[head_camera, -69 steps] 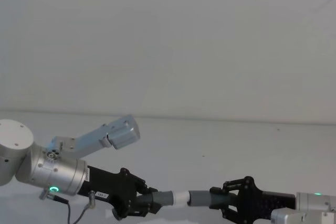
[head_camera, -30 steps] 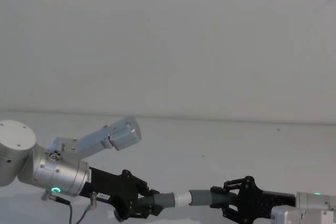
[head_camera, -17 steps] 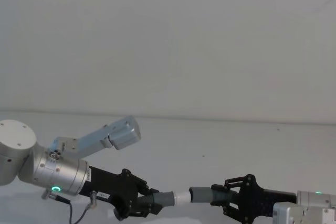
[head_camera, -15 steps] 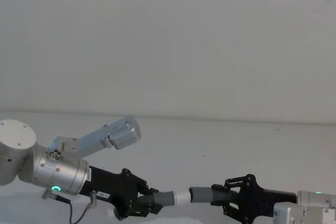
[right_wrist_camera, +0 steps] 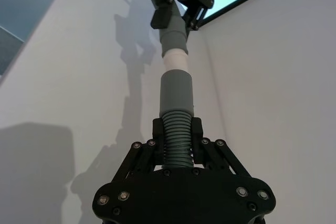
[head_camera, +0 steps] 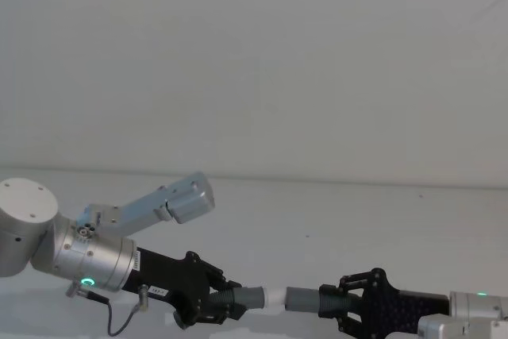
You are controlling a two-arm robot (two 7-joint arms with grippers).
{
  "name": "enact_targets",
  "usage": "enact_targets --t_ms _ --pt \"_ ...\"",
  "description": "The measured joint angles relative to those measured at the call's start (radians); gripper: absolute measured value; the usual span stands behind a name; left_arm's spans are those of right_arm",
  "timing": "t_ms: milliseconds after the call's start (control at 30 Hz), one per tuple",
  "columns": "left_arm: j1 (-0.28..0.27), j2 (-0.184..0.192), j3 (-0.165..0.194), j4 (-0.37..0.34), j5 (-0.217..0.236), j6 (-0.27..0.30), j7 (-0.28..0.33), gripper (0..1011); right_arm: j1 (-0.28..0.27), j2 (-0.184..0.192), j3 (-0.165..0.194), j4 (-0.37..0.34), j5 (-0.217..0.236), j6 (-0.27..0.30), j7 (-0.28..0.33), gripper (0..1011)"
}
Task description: Use both hands to pick up one end of the pipe from the table, align the ends, and insert them.
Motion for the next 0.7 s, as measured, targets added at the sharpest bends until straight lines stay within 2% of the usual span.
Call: enact_targets --t_ms 700 --pt "0.002 0.003 0.004 -0.016 -0.002 0.003 0.006 334 0.003 0.000 -0.018 0.002 -0.003 -0.019 0.009 260"
